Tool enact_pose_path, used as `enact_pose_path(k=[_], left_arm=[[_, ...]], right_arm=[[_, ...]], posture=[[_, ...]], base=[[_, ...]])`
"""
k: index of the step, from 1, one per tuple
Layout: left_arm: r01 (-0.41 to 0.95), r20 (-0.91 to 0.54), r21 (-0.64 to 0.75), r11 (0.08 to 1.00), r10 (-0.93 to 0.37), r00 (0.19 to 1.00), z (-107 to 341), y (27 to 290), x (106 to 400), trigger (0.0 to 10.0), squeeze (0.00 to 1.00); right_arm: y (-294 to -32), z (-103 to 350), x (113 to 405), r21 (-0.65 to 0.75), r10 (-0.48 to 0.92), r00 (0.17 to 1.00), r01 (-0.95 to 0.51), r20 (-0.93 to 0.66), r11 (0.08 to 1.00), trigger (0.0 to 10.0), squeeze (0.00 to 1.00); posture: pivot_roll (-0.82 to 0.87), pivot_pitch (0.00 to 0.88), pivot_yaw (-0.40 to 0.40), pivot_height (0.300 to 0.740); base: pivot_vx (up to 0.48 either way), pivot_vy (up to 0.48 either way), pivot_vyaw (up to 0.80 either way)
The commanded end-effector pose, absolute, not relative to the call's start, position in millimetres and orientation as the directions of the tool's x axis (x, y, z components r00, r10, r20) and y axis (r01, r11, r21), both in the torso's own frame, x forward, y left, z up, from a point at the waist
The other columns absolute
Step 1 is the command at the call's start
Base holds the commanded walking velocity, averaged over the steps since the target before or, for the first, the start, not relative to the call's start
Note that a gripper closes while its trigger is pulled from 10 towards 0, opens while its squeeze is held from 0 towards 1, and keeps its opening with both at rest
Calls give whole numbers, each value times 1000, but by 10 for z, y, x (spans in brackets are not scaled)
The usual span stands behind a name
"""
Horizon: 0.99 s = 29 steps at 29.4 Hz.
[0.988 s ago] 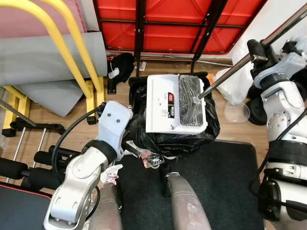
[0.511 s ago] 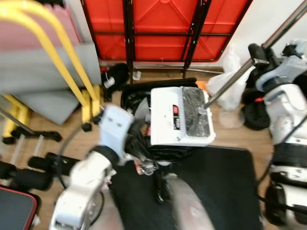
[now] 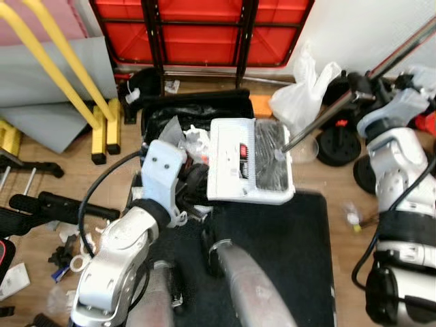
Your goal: Sweep floor
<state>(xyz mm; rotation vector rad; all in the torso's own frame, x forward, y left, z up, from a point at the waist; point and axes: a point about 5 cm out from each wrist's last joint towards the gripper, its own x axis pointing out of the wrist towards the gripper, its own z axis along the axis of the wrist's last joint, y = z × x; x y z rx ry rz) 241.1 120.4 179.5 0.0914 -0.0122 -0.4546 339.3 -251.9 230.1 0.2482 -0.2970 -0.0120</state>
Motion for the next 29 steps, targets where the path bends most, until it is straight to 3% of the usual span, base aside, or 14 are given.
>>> enact_pose_path(k=[1, 16, 25, 29], left_arm=[[457, -43, 66, 887, -455, 889, 1722, 1168, 2398, 10000, 0], [450, -31, 60, 891, -449, 893, 1736, 1153, 2465, 10000, 0], [424, 27, 110, 899, -429, 903, 1794, 1181, 2502, 10000, 0], [447, 1, 170, 878, -454, 891, 1776, 1175, 2508, 10000, 0]], right_arm=[[-2584, 2410, 3305, 235, -68, 936, -16, 346, 972, 10000, 0], [-2529, 2381, 3251, 238, -61, 938, -23, 340, 971, 10000, 0], [-2460, 2347, 3213, 250, -54, 940, -35, 338, 968, 10000, 0], [-2410, 2284, 3192, 256, -42, 944, -46, 328, 966, 10000, 0]], posture=[[-118, 264, -139, 740], [-126, 235, -139, 740], [-125, 215, -126, 740], [-117, 199, -120, 740]], base=[[0, 480, 0], [0, 480, 0], [0, 0, 0], [0, -373, 0]])
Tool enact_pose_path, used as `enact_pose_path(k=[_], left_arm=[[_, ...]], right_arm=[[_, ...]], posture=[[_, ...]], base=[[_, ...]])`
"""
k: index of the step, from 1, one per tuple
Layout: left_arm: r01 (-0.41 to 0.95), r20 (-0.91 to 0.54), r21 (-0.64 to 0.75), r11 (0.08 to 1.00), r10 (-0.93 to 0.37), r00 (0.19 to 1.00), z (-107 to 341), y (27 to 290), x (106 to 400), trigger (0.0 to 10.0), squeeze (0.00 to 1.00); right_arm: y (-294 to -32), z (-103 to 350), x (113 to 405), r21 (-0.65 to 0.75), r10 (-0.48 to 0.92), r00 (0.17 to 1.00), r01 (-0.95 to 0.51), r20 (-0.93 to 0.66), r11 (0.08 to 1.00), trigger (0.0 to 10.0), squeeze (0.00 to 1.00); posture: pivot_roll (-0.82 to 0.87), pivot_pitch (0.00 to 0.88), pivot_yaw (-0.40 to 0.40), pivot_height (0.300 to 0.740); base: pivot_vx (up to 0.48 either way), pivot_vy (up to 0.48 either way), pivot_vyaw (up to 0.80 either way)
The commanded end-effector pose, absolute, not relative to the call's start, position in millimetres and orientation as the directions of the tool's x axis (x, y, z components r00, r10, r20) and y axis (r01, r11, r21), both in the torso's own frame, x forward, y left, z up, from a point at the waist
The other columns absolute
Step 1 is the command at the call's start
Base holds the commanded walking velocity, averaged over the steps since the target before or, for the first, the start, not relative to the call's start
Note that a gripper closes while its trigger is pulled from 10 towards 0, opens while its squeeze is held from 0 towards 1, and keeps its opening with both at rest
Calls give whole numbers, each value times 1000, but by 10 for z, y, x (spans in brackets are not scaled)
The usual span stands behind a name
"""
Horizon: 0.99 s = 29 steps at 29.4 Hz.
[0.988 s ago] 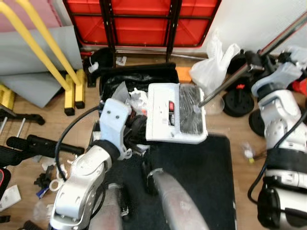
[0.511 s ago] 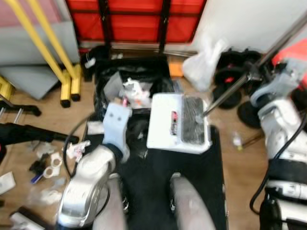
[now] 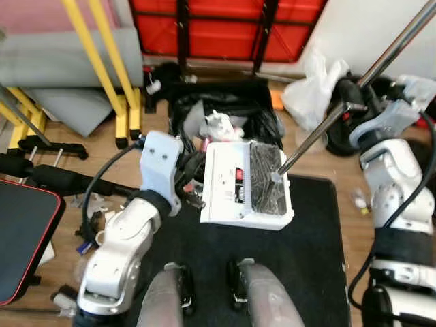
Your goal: Sweep floor
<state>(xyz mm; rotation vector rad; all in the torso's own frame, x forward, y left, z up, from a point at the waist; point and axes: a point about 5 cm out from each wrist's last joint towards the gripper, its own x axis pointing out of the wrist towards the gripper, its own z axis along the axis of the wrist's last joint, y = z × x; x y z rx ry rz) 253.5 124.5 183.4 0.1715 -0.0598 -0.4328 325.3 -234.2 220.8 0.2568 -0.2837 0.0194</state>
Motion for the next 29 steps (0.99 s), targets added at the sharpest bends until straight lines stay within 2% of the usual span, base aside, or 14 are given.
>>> enact_pose_path(k=[1, 12, 23, 29], left_arm=[[449, -1, 164, 878, -455, 890, 1768, 1174, 2508, 10000, 0], [453, 15, 169, 876, -461, 887, 1764, 1179, 2532, 10000, 0], [414, -6, 200, 888, -421, 907, 1691, 1220, 2585, 10000, 0], [379, -24, 140, 915, -380, 925, 1601, 1309, 2597, 10000, 0]], right_arm=[[-2399, 2274, 3190, 257, -39, 944, -48, 326, 965, 10000, 0], [-2286, 2234, 3200, 268, -19, 945, -74, 326, 961, 10000, 0], [-2267, 2186, 3179, 264, -16, 947, -73, 320, 962, 10000, 0], [-2212, 2091, 3126, 248, -3, 956, -73, 294, 966, 10000, 0]], posture=[[-115, 196, -119, 740], [-101, 174, -108, 740], [-103, 155, -106, 740], [-108, 134, -111, 740]], base=[[0, -465, 0], [0, -456, 0], [0, 0, 0], [0, 0, 0]])
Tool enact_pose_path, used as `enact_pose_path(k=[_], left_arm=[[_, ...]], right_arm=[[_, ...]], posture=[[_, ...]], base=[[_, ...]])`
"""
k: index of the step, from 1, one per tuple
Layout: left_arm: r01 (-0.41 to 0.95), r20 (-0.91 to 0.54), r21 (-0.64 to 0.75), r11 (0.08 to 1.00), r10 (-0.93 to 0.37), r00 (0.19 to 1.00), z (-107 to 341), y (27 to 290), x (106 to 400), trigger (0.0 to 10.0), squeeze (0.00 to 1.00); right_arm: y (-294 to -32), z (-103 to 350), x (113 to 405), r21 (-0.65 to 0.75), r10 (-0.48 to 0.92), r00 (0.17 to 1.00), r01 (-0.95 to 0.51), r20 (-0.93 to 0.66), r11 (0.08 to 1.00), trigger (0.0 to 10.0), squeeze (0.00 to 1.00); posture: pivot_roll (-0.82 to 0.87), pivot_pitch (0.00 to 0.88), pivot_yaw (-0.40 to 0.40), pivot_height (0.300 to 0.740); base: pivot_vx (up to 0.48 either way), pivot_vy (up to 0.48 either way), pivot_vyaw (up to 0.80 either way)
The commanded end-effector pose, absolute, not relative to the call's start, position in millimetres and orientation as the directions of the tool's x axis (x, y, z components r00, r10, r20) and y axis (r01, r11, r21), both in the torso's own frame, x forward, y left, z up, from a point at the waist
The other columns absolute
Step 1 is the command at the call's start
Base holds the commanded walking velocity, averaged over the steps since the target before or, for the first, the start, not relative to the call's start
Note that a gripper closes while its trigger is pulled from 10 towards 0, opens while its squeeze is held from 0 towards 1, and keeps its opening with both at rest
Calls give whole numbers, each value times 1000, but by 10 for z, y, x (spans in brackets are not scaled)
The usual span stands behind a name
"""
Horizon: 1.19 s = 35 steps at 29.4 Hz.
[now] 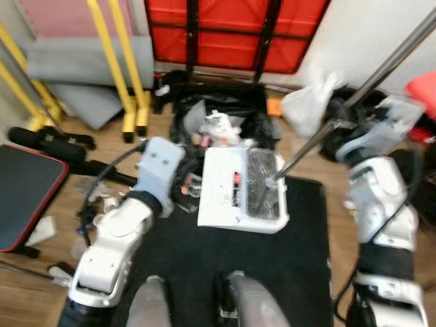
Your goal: Sweep floor
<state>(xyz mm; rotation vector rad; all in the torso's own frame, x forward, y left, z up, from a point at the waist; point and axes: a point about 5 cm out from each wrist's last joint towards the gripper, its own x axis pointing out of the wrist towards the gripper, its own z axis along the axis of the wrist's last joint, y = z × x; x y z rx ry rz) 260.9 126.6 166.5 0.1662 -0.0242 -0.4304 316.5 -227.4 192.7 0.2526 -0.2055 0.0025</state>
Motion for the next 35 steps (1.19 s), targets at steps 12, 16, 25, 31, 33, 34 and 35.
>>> enact_pose_path(k=[12, 16, 25, 31, 33, 34, 35], left_arm=[[329, -30, 104, 939, -327, 944, 1475, 1389, 2552, 10000, 0], [287, -14, 102, 953, -287, 958, 1453, 1487, 2546, 10000, 0], [246, 46, 118, 962, -253, 966, 1524, 1623, 2659, 10000, 0], [243, 62, 114, 963, -251, 966, 1531, 1619, 2700, 10000, 0], [245, 70, 112, 963, -254, 965, 1537, 1611, 2710, 10000, 0], [248, 74, 109, 963, -257, 964, 1539, 1600, 2715, 10000, 0], [248, 74, 109, 963, -257, 964, 1539, 1600, 2715, 10000, 0]], right_arm=[[-2070, 1936, 3021, 229, 43, 967, -103, 253, 968, 10000, 0], [-2085, 1880, 2970, 219, 41, 969, -96, 244, 971, 10000, 0], [-2102, 1785, 2933, 234, 26, 975, -78, 219, 969, 10000, 0], [-2075, 1752, 2925, 236, 32, 977, -83, 212, 968, 10000, 0], [-2066, 1755, 2925, 237, 33, 976, -85, 217, 968, 10000, 0], [-2050, 1765, 2935, 229, 38, 975, -89, 219, 969, 10000, 0], [-2050, 1765, 2935, 229, 38, 975, -89, 219, 969, 10000, 0]], posture=[[-116, 119, -120, 740], [-122, 107, -129, 740], [-125, 54, -141, 740], [-124, 29, -142, 740], [-124, 29, -142, 740], [-125, 27, -138, 740], [-125, 27, -138, 740]], base=[[0, 0, 0], [0, 0, 0], [131, 0, -278], [355, 0, -749], [403, 0, -247], [428, 0, 0], [428, 0, 0]])
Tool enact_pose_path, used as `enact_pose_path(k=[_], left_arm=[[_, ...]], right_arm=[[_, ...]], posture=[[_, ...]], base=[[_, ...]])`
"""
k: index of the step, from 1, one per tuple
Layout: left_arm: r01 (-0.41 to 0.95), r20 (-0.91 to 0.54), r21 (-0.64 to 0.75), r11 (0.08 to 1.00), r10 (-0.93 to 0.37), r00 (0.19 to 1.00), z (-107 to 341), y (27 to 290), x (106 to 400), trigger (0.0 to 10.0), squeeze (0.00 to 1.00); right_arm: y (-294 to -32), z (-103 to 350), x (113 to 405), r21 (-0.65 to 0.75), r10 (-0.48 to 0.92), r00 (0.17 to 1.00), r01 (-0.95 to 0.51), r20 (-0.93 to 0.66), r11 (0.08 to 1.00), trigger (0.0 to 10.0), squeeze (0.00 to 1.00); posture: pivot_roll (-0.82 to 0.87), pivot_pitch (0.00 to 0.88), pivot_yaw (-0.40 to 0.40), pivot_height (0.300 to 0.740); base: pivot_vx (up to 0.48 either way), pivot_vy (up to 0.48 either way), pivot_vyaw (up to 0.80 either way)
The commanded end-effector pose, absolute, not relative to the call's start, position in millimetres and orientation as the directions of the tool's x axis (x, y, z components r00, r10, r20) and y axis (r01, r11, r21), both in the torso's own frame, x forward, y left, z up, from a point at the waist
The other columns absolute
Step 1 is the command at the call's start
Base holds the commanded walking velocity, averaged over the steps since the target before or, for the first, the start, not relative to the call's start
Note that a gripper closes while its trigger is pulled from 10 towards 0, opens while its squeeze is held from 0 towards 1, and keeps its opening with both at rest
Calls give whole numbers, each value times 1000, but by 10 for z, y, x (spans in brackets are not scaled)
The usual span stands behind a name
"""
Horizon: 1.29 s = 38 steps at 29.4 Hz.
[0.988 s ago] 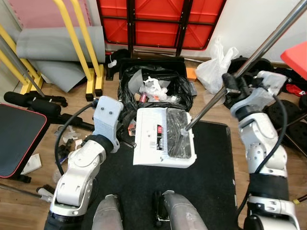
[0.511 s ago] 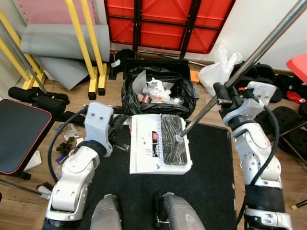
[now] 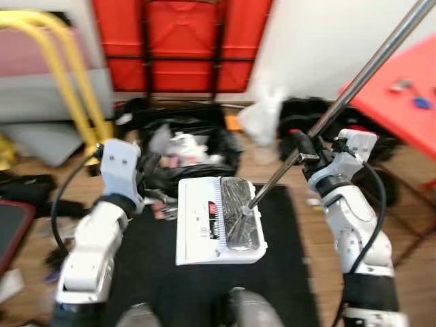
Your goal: Sweep floor
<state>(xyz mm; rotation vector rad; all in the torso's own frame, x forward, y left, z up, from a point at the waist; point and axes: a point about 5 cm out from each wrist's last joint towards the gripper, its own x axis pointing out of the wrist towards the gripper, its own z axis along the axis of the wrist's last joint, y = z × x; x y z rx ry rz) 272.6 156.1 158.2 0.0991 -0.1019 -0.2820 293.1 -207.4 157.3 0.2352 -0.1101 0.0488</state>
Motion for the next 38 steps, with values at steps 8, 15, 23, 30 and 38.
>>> enact_pose_path(k=[8, 15, 23, 30, 38], left_arm=[[266, 80, 104, 958, -275, 958, 1519, 1566, 2705, 10000, 0], [277, 91, 106, 955, -286, 954, 1525, 1535, 2718, 10000, 0], [284, 93, 107, 953, -294, 951, 1535, 1520, 2693, 10000, 0], [294, 88, 112, 949, -304, 949, 1529, 1482, 2667, 10000, 0], [311, 65, 137, 941, -322, 945, 1506, 1397, 2601, 10000, 0]], right_arm=[[-1994, 1790, 2933, 239, 50, 971, -108, 236, 965, 10000, 0], [-1960, 1846, 2908, 222, 91, 958, -154, 271, 963, 10000, 0], [-1945, 1885, 2873, 206, 129, 953, -189, 274, 960, 10000, 0], [-1972, 1877, 2866, 219, 120, 958, -179, 259, 959, 10000, 0], [-2033, 1907, 2848, 222, 102, 960, -163, 260, 961, 10000, 0]], posture=[[-125, 35, -132, 740], [-128, 42, -130, 740], [-132, 62, -133, 740], [-136, 85, -135, 740], [-142, 120, -136, 740]], base=[[431, 0, -200], [436, 0, 0], [439, 0, 800], [429, 0, 571], [165, 0, 0]])
